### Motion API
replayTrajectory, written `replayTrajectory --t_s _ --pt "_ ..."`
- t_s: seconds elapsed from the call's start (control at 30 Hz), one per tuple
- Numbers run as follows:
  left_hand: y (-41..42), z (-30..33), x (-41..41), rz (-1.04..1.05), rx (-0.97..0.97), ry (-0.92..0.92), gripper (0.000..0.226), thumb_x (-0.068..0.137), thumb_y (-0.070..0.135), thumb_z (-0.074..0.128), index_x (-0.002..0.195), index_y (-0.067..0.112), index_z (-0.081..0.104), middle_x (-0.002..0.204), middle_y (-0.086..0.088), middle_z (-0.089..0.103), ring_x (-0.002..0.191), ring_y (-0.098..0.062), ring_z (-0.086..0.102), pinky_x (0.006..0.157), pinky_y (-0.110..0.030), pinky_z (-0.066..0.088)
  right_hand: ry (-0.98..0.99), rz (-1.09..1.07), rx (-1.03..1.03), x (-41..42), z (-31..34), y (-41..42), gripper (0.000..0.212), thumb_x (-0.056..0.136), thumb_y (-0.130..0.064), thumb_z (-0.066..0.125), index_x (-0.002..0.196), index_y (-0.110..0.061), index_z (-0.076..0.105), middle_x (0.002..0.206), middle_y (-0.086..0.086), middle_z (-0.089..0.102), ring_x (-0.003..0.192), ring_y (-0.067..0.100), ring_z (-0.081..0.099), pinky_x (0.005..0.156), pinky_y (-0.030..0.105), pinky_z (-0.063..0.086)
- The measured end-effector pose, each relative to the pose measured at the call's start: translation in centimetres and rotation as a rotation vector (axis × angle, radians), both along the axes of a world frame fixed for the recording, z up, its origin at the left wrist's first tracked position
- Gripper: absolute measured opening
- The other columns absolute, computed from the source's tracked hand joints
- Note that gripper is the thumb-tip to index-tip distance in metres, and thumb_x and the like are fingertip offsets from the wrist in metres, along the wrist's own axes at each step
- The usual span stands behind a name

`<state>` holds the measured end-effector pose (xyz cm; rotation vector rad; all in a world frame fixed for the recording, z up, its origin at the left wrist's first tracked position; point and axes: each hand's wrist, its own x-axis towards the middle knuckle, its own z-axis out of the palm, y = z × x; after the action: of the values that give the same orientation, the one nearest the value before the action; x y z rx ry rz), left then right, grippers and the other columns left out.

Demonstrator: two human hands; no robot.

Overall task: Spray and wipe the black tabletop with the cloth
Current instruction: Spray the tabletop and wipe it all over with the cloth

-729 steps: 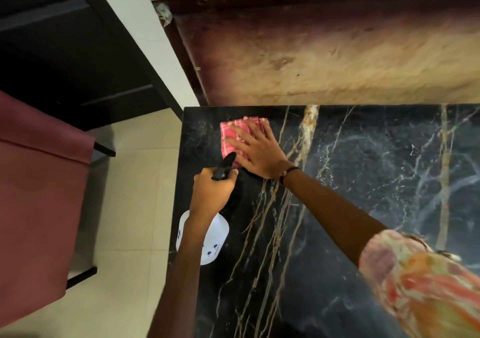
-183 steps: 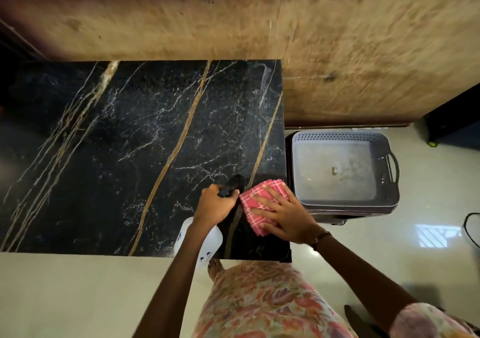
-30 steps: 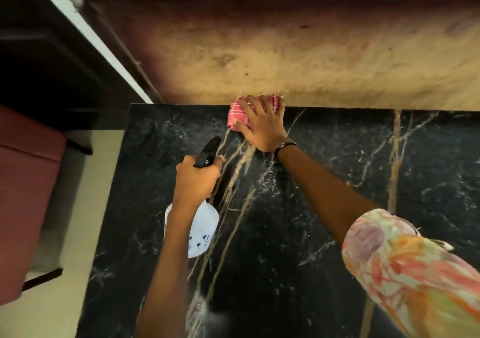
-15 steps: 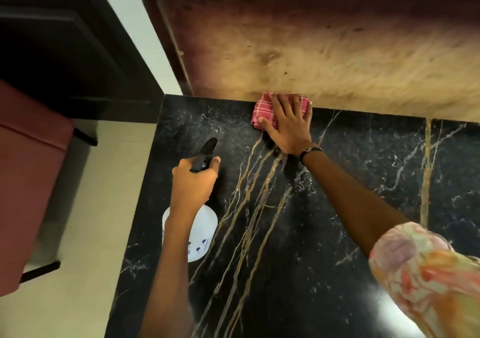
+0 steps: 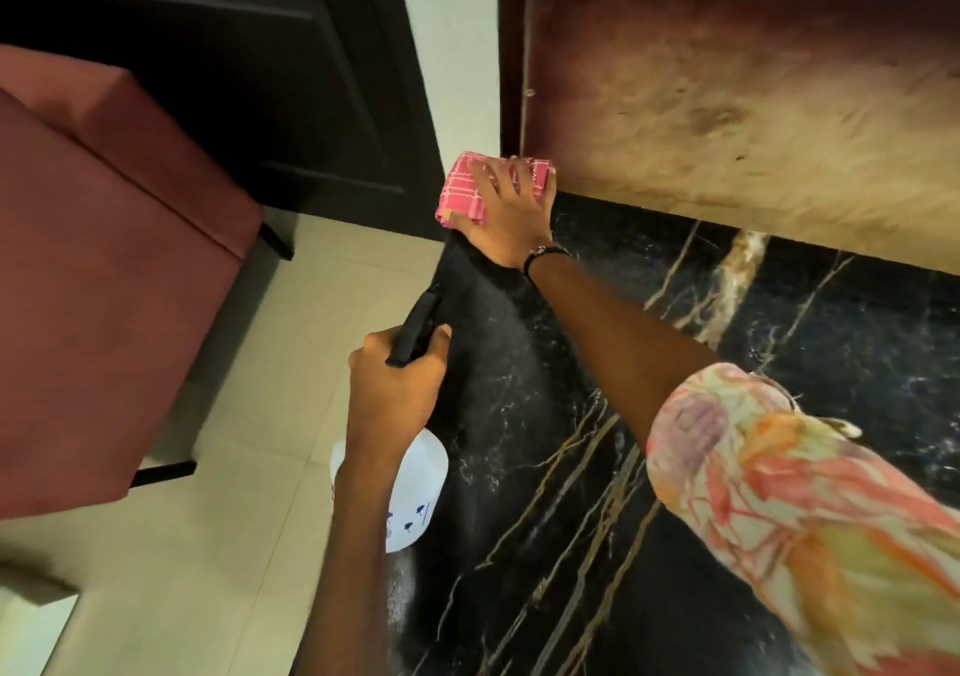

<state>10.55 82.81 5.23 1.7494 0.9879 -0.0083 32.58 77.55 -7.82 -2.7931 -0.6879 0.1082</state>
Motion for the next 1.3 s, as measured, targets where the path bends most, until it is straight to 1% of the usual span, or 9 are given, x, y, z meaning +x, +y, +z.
replayTrajectory --t_s 0.17,0.33,0.53,0.6,0.7,0.77,0.83,1.07,1.3 --pt "0.8 0.1 -1.4 0.059 -0.001 0.02 0.018 0.086 0.034 0.065 0.072 0.027 0.056 0.091 -0.021 0.067 0.063 -0.027 0.055 0.064 -0.035 0.045 -0.084 0.165 -0.027 -1.2 -0.4 -2.5 0.068 0.09 -0.065 0.038 0.148 -0.03 0.029 0.156 0.003 0.026 0.144 0.033 0.017 0.112 0.059 -0.001" --pt "0.8 0.8 -3.0 0.113 -0.02 0.043 0.027 0.085 0.033 0.065 0.093 0.008 0.067 0.09 -0.023 0.069 0.049 -0.021 0.048 0.051 -0.027 0.04 -0.087 0.291 0.003 -8.3 -0.1 -6.7 0.069 0.087 -0.069 0.032 0.145 -0.031 0.035 0.154 0.001 0.03 0.144 0.03 0.019 0.112 0.058 -0.002" --pt "1.3 1.2 -5.5 0.102 0.012 0.007 0.017 0.088 0.028 0.063 0.075 0.023 0.053 0.091 -0.024 0.066 0.058 -0.024 0.052 0.059 -0.03 0.045 -0.05 0.306 -0.036 -13.8 0.7 -7.7 0.076 0.083 -0.075 0.022 0.143 -0.031 0.037 0.156 -0.002 0.026 0.145 0.031 0.014 0.114 0.063 0.001" --pt "2.1 0.9 -5.9 0.087 0.025 -0.013 0.013 0.089 0.028 0.062 0.081 0.018 0.059 0.086 -0.022 0.065 0.056 -0.022 0.05 0.056 -0.028 0.042 -0.046 0.257 -0.055 -13.4 0.9 -6.3 0.08 0.081 -0.077 0.02 0.146 -0.03 0.032 0.157 -0.001 0.023 0.145 0.034 0.011 0.112 0.065 0.001" --pt "4.2 -0.1 -6.6 0.057 0.064 -0.032 0.027 0.089 0.028 0.062 0.089 0.001 0.066 0.073 -0.021 0.061 0.053 -0.023 0.05 0.057 -0.028 0.042 -0.062 0.203 -0.109 -12.8 0.8 -3.9 0.086 0.079 -0.078 0.017 0.15 -0.03 0.021 0.159 -0.001 0.018 0.146 0.035 0.008 0.111 0.065 0.0" --pt "5.8 -0.8 -6.8 0.03 0.081 -0.058 0.025 0.089 0.026 0.062 0.079 0.002 0.065 0.068 -0.023 0.059 0.054 -0.027 0.05 0.06 -0.032 0.044 -0.074 0.169 -0.132 -12.2 0.5 -2.3 0.085 0.08 -0.077 0.014 0.151 -0.031 0.016 0.16 -0.002 0.014 0.146 0.035 0.006 0.111 0.063 -0.003" --pt "7.5 -1.7 -7.0 -0.023 0.11 -0.07 0.028 0.088 0.024 0.062 0.065 0.008 0.058 0.057 -0.014 0.051 0.049 -0.025 0.045 0.057 -0.028 0.04 -0.08 0.14 -0.13 -11.3 0.5 -1.0 0.081 0.082 -0.075 0.016 0.151 -0.032 0.017 0.159 -0.002 0.015 0.146 0.034 0.007 0.111 0.061 -0.004" --pt "11.0 -5.2 -7.1 -0.167 0.184 -0.074 0.044 0.089 0.021 0.061 0.051 0.023 0.037 0.044 0.005 0.036 0.038 -0.014 0.034 0.047 -0.019 0.025 -0.113 0.085 -0.189 -5.2 0.6 1.9 0.075 0.082 -0.07 0.02 0.146 -0.033 0.032 0.157 -0.005 0.023 0.146 0.03 0.013 0.113 0.062 0.004" --pt "11.4 -9.5 -8.3 -0.208 0.126 -0.121 0.027 0.087 0.022 0.063 0.065 0.013 0.051 0.044 0.009 0.04 0.037 -0.01 0.036 0.046 -0.019 0.027 -0.185 0.19 -0.352 -4.0 1.3 4.0 0.063 0.085 -0.057 0.026 0.118 -0.013 0.058 0.133 0.004 0.052 0.141 0.033 0.024 0.11 0.066 0.006"
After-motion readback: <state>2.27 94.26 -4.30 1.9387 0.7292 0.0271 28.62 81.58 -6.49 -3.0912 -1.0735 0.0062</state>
